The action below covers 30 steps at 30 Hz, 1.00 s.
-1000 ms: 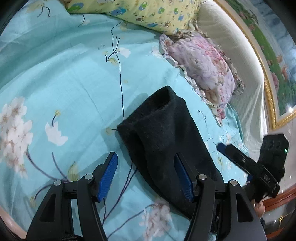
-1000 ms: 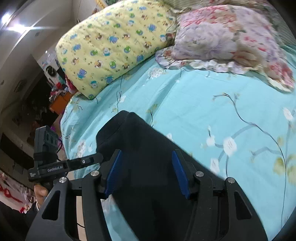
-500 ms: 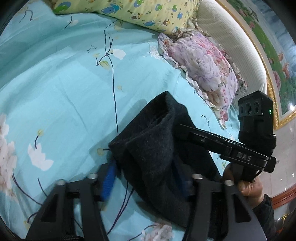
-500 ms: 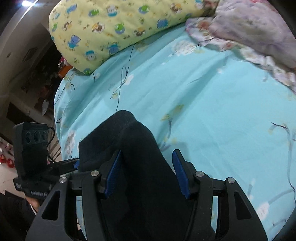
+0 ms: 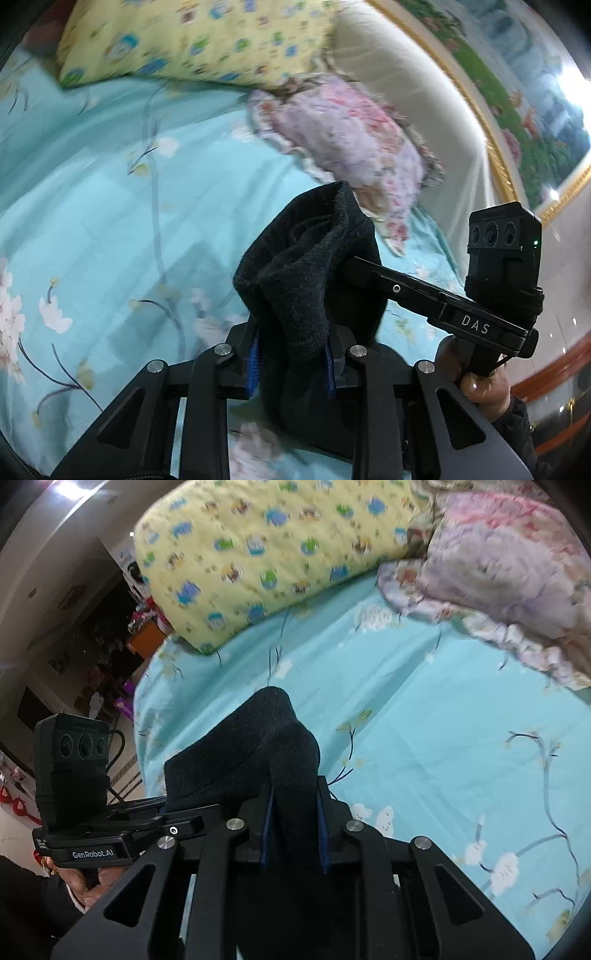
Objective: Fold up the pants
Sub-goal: 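Grasp the end of the black pants bundle with the left tool while the right tool grasps beside it, then lift the bundle end with both tools and fold it over the rest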
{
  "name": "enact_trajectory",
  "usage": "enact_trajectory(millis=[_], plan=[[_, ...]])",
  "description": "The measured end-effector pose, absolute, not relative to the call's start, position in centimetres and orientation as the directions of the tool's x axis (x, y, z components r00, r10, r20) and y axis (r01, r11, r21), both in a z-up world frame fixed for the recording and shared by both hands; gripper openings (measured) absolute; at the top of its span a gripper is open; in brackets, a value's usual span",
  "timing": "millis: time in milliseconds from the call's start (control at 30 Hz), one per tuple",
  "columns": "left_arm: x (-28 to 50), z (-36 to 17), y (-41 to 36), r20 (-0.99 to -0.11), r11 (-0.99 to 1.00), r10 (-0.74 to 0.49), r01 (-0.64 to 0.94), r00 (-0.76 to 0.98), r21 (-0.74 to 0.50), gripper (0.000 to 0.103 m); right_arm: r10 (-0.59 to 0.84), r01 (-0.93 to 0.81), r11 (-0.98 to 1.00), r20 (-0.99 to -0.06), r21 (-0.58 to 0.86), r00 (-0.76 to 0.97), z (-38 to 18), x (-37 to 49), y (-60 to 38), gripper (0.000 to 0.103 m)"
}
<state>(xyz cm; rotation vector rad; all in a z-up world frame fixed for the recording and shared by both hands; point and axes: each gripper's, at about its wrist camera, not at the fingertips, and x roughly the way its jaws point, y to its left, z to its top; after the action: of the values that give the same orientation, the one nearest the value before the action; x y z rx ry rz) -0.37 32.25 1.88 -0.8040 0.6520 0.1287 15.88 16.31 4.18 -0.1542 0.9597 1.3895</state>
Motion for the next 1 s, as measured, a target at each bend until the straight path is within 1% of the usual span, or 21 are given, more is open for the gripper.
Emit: enact_trajectory(millis=[200,367,567,1000], plan=[[0.0,4.3,28.5,-0.539,0.73,-0.201,-0.241,0.818,-0.639,0.025,0.806,-0.862,0.243,-0.587,0.445,-0.076,6.7,15.5,11.0,0.02],[0.4,5.6,25.2,-0.523,0.757,-0.248,-0.174,0.816,-0.63,0.025,0.831,-0.85,0.262,-0.554,0.457,-0.042,7.4,15.5,6.8,0.02],[0.9,6.8,21.5,-0.523,0.781,-0.293,-0.116,0.801,-0.614,0.025,0.853,-0.826,0.29,-0.521,0.483,-0.005,7.3,15.5,2.3,0.02],[1.4,7.7,15.1,-0.541,0.81,-0.37,-0.023,0.756,-0.586,0.025,0.881,-0.788,0.324,-0.47,0.523,0.05,6.0,15.1,-4.4,0.02]])
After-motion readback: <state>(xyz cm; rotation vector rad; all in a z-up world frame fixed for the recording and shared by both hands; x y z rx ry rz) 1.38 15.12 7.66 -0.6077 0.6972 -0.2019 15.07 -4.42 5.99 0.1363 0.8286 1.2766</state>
